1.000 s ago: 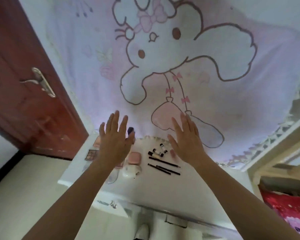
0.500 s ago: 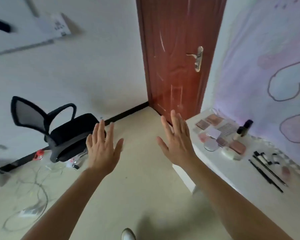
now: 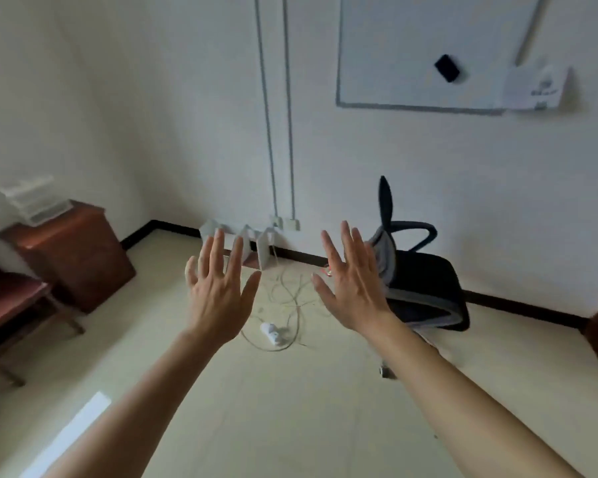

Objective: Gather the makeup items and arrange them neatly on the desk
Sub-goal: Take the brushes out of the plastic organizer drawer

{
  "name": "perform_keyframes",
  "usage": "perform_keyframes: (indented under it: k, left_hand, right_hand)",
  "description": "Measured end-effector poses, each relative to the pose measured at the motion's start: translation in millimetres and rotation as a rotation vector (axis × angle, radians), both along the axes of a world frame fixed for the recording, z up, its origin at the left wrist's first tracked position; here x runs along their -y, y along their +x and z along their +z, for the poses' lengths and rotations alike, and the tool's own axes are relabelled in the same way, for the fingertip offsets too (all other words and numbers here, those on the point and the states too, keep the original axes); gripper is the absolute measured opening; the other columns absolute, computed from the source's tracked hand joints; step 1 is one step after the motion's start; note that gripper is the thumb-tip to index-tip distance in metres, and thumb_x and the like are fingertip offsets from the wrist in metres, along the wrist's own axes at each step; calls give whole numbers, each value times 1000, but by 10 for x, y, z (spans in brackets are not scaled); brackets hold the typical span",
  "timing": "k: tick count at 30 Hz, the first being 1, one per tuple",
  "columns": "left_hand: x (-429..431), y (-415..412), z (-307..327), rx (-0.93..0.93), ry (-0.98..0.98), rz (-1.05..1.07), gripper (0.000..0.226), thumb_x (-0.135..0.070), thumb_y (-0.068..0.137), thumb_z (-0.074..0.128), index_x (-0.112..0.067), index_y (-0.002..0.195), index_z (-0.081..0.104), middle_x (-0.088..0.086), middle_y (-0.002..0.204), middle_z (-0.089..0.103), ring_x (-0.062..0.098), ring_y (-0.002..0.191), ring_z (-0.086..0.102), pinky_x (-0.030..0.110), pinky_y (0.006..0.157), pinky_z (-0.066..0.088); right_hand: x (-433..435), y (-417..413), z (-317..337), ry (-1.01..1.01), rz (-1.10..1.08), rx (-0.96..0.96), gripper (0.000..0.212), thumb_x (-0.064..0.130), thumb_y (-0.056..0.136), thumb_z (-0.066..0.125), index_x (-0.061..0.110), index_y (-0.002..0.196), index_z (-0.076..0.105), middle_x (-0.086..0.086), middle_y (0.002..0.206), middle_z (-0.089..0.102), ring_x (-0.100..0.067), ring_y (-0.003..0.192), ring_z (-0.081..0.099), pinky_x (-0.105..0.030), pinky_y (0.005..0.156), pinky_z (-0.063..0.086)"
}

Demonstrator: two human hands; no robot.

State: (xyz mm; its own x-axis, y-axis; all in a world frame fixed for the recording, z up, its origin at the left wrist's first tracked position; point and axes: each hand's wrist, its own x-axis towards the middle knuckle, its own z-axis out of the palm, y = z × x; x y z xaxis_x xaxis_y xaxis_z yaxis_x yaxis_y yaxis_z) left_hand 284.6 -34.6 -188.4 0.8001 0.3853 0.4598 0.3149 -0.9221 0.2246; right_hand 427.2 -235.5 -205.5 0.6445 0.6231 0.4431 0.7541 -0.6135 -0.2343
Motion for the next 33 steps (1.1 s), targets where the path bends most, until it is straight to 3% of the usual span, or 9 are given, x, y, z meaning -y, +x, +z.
perform_keyframes:
  k: [10,16,25,33]
  left_hand:
    - [-2614,-1209,-43,39,9,515,69,-53,96,32,-14,153,27,16,162,13,31,150,10,58,114,20]
    - [-3926,-1475,-340,-37,48,672,68,-51,96,36,-14,153,28,16,162,13,31,150,12,57,115,21]
    - [-6370,-914,-208,-107,48,819,74,-58,94,25,-14,154,27,17,162,11,33,149,13,60,112,24]
    - [-7970,-735,-188,-118,43,879,72,-56,95,29,-15,154,26,17,162,14,33,149,14,59,112,25]
  right_hand:
    - [-3542,-498,-46,14,534,6,78,50,98,44,27,159,2,-9,166,-12,-26,152,-14,-48,123,0]
    - [-5233,-597,-388,22,714,-15,77,49,97,45,26,159,5,-12,166,-9,-29,153,-9,-48,123,1]
    - [-7952,121,-438,20,741,-41,81,51,95,47,22,159,8,-15,165,-2,-34,152,1,-49,123,5]
    - [-9819,378,-369,-25,791,-54,82,53,92,45,20,159,11,-17,165,1,-35,152,5,-49,122,9]
